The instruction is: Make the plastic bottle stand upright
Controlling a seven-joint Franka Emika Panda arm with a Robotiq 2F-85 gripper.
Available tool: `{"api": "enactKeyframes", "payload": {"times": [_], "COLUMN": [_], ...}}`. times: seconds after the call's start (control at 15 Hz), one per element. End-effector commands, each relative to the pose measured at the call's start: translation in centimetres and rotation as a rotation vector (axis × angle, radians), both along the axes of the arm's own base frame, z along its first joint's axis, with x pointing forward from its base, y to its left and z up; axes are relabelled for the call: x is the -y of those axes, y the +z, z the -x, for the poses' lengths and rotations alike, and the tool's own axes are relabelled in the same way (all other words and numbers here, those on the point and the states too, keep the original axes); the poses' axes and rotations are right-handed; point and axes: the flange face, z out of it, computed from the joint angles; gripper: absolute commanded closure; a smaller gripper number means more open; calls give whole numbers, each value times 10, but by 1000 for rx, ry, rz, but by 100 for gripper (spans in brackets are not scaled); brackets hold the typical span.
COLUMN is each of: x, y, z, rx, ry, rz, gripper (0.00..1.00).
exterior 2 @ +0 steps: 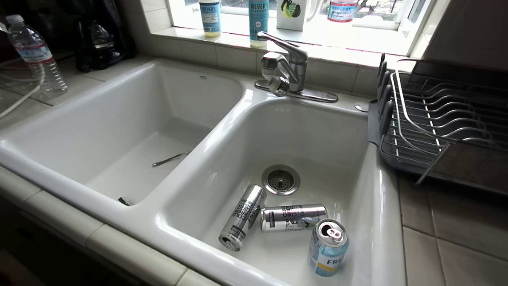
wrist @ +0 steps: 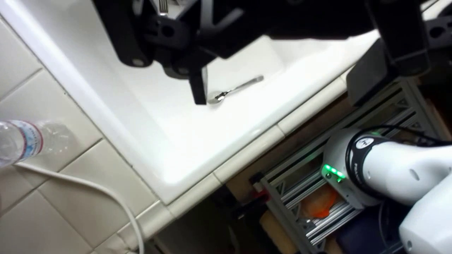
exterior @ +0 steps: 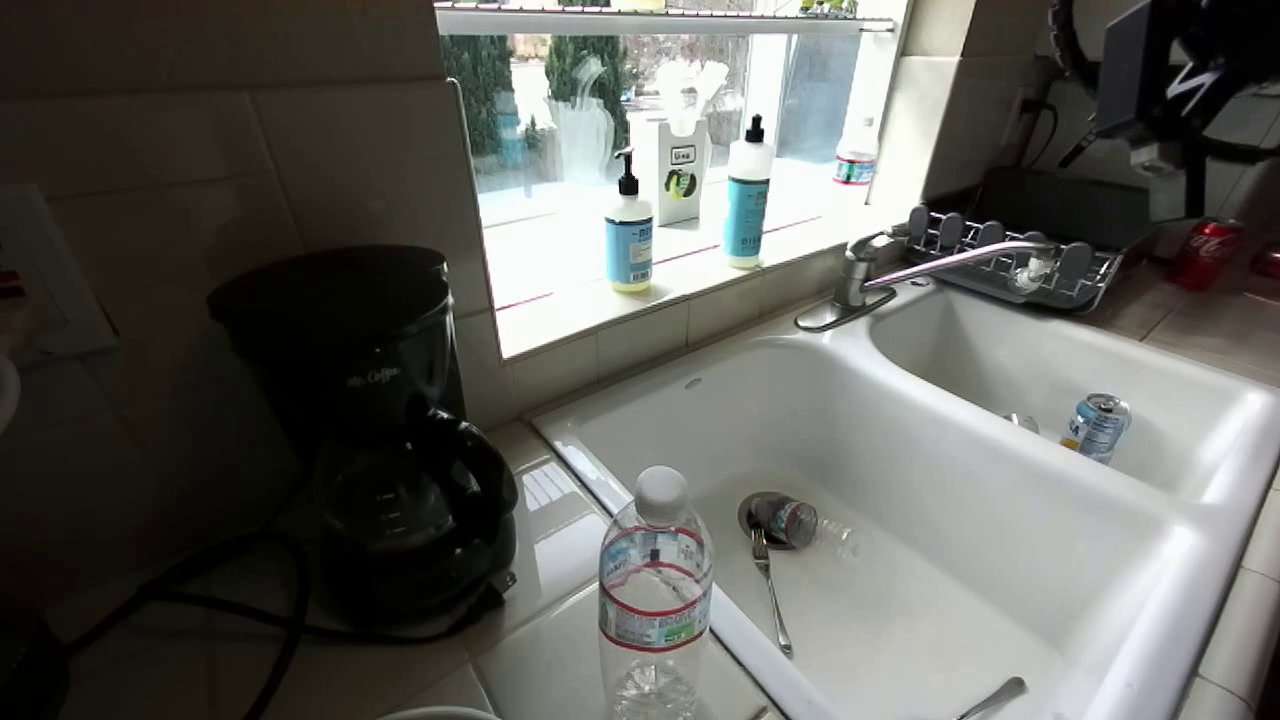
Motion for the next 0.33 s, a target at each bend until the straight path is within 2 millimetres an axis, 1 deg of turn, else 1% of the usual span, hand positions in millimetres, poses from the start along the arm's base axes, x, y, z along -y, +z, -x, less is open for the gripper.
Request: {"api": "enactKeyframes", "payload": {"times": [0.0,0.27], "x": [5,7], "y": [2,5], "z": [0,3], "rx": [18,36], "ry": [12,21], "rz": [25,45], "gripper": [0,0]}}
